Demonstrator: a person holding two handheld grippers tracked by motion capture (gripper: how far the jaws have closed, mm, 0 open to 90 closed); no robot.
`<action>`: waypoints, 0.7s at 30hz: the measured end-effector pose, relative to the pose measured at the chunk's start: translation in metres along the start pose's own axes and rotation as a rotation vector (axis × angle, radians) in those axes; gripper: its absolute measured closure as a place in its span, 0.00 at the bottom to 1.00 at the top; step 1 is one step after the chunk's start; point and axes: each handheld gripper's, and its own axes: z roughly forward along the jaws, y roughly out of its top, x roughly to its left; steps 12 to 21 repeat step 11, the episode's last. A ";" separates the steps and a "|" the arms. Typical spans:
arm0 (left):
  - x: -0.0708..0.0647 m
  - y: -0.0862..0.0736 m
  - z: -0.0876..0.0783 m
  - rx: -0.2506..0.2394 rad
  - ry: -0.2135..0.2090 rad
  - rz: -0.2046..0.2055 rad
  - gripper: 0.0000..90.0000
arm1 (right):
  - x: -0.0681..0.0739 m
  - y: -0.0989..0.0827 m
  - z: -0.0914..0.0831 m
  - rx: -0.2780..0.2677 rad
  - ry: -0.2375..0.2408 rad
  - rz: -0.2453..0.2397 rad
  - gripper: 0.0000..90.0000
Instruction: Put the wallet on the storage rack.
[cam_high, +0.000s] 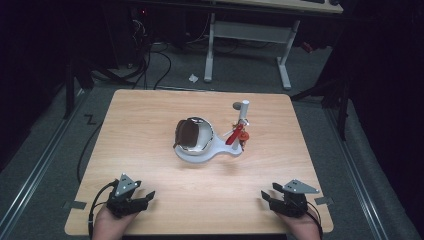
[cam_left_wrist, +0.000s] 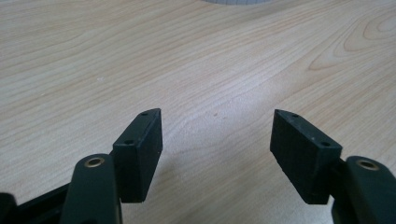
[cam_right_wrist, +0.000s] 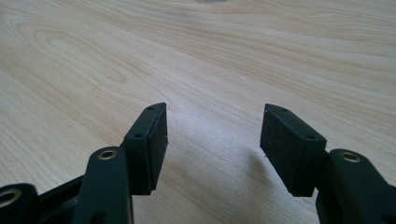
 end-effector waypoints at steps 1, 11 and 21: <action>0.002 0.000 0.000 -0.008 -0.009 -0.008 0.39 | 0.000 0.000 0.000 0.002 -0.006 -0.003 0.46; 0.011 -0.003 0.000 -0.004 -0.020 -0.032 0.38 | -0.007 -0.001 0.002 0.015 -0.040 0.025 0.46; 0.011 -0.003 0.000 -0.004 -0.020 -0.032 0.38 | -0.007 -0.001 0.002 0.015 -0.040 0.025 0.46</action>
